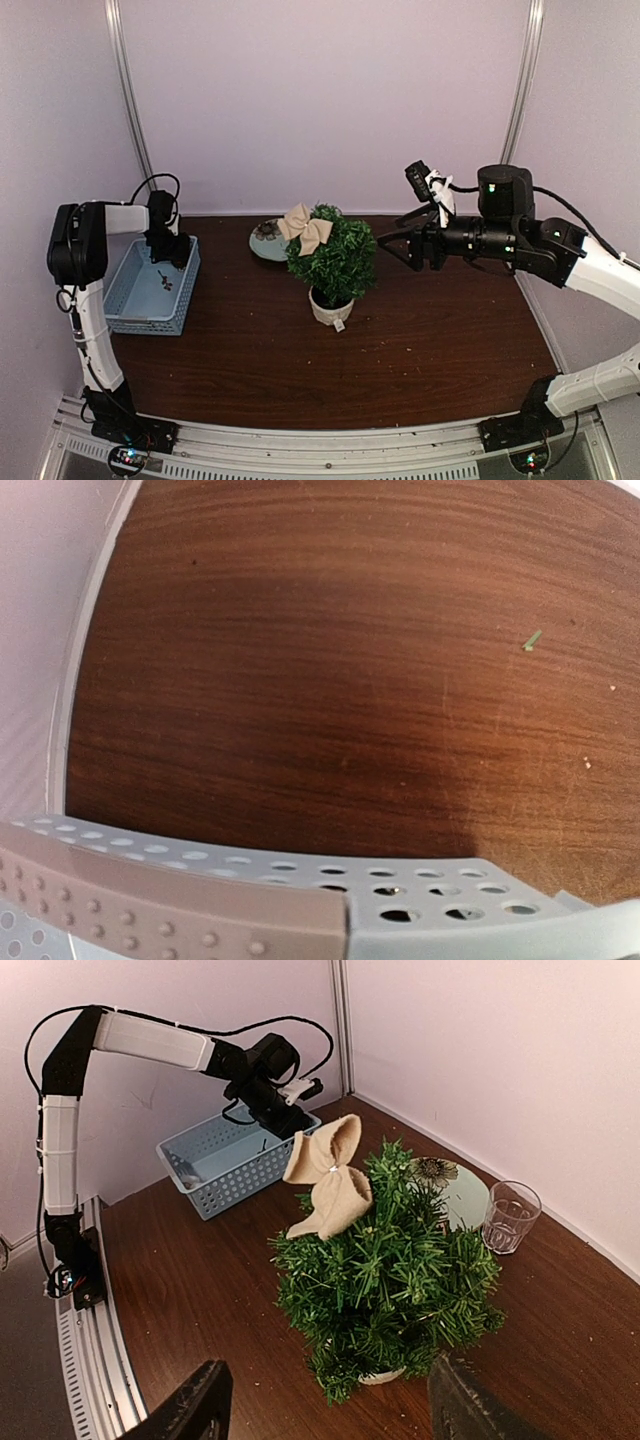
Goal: Decorate the small christmas tree
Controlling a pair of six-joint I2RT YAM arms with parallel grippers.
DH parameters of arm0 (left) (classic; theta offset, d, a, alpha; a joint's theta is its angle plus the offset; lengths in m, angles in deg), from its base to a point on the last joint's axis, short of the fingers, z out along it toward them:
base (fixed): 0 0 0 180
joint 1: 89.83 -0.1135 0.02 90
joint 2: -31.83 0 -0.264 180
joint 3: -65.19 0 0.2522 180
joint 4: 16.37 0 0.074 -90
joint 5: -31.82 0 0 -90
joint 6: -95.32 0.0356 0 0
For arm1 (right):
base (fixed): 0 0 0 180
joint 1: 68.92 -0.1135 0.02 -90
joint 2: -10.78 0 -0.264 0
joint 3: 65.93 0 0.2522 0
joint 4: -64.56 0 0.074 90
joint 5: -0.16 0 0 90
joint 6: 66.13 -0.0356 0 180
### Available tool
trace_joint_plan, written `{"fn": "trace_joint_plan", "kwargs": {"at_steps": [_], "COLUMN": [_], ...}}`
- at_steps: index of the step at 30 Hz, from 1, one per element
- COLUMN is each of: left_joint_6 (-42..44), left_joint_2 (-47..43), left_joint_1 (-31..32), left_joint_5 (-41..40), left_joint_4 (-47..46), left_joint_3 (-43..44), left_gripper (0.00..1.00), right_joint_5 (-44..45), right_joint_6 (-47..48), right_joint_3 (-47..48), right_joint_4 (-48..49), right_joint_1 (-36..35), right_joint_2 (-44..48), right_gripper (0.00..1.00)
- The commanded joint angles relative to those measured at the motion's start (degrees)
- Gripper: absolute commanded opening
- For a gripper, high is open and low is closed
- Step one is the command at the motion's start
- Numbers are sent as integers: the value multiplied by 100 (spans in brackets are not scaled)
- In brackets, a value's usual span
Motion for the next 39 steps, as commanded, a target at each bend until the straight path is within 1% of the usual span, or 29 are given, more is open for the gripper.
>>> {"fn": "trace_joint_plan", "kwargs": {"at_steps": [1, 6, 8, 11, 12, 16, 22, 29, 30, 35, 39], "left_joint_6": [68, 69, 84, 100, 96, 4, -213, -174, -178, -356, -607], "left_joint_2": [108, 174, 194, 193, 170, -197, -1340, -2694, -2892, -4094, -4896], "left_joint_1": [14, 14, 13, 14, 14, 14, 14, 658, 723, 1172, 1707], "left_joint_5": [-54, -78, -86, -78, -73, -14, 165, 280, 369, 1452, 1847], "left_joint_4": [124, 185, 183, 181, 176, 12, -355, -519, -570, -1264, -1542], "left_joint_3": [150, 208, 235, 240, 221, -27, -777, -1312, -1407, -2142, -2491], "left_gripper": [59, 58, 54, 44, 42, 40, 40, 40, 40, 40, 39], "right_joint_5": [-85, -93, -91, -88, -86, -79, -107, -171, -175, -240, -307], "right_joint_6": [-13, -13, -17, -2, 0, 13, 12, -4, -8, -62, -147], "right_joint_3": [159, 153, 158, 168, 173, 186, 160, 125, 104, -34, -189], "right_joint_4": [19, 40, 43, 28, 22, -1, 11, 85, 101, 219, 399], "right_joint_1": [41, 45, 41, 45, 42, 42, 41, 42, 42, 41, 31], "right_joint_2": [44, 53, 47, 51, 57, 65, 35, 0, 0, 39, 48], "right_gripper": [69, 69, 69, 69, 69, 69, 69, 68, 68, 66, 61]}}
